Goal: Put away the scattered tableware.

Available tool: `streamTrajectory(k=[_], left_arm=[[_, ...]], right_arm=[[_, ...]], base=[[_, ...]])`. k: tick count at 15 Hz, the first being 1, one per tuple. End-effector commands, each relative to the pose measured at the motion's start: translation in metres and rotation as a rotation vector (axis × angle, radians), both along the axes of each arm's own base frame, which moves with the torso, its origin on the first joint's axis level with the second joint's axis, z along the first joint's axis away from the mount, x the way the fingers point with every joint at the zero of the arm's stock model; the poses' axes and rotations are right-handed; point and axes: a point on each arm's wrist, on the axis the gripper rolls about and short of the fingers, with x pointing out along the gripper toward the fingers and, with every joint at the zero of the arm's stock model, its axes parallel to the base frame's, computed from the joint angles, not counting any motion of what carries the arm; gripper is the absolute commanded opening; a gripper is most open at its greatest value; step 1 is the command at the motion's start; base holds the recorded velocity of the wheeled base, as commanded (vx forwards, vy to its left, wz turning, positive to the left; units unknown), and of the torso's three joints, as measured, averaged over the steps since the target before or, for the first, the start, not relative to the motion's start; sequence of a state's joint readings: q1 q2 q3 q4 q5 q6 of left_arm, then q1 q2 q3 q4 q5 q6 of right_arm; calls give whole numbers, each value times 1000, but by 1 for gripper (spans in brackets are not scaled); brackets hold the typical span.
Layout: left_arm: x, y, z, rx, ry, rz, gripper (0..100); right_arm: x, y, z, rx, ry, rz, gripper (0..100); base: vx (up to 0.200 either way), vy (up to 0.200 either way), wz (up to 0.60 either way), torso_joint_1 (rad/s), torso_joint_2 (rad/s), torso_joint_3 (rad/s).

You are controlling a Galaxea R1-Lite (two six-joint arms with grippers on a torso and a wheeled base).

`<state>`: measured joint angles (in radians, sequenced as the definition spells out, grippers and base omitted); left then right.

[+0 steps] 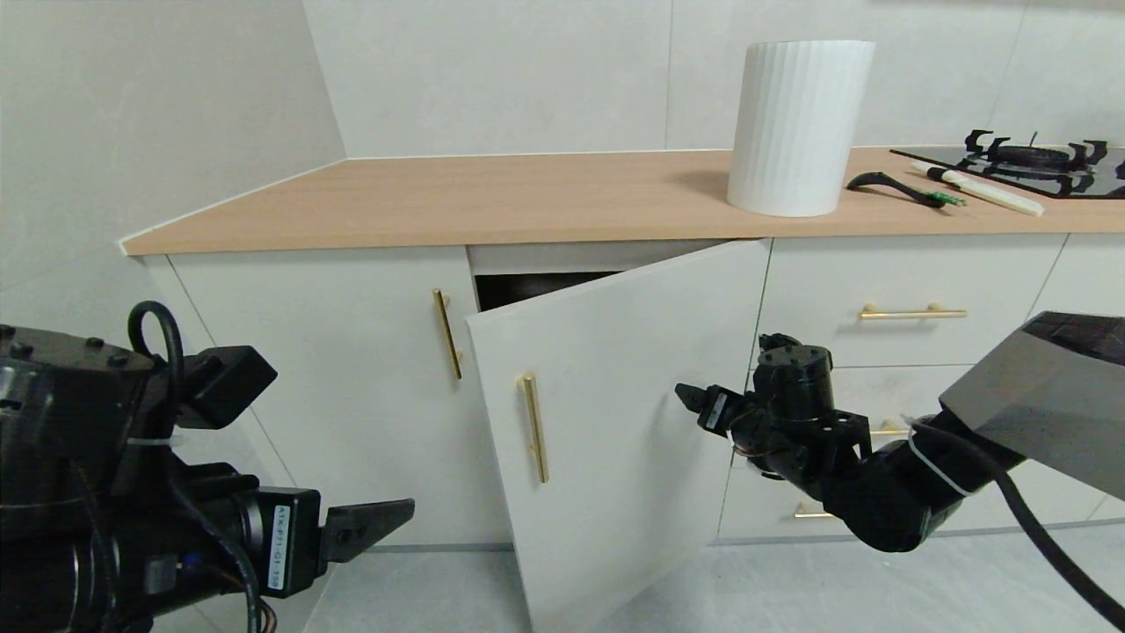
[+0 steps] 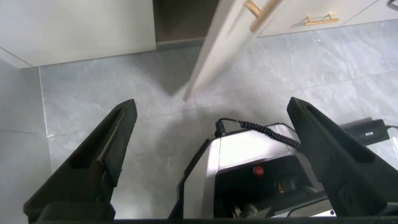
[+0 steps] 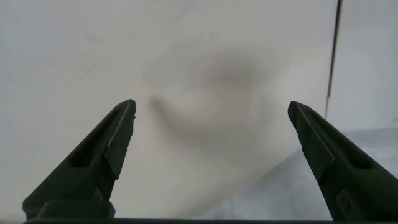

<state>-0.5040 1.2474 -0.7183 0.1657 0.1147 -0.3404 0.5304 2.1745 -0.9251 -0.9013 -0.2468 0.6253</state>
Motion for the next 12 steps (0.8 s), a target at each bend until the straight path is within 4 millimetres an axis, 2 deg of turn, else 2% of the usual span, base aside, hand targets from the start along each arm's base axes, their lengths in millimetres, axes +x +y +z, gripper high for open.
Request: streamTrajectory(k=[1,7,12], left_arm=[[0,0,0,0,0,1,100],[1,0,-2,4,7,1,100],[1,-1,-2,5,11,0,100]], right_arm=[[10,1,-19,-1,23,-18,100],[40,-7,-23,95,1,-95,100],[56,-15,-32,110,0,-147,100]], base=[[0,0,0,0,0,0],[0,0,0,0,0,0],[0,0,0,0,0,0]])
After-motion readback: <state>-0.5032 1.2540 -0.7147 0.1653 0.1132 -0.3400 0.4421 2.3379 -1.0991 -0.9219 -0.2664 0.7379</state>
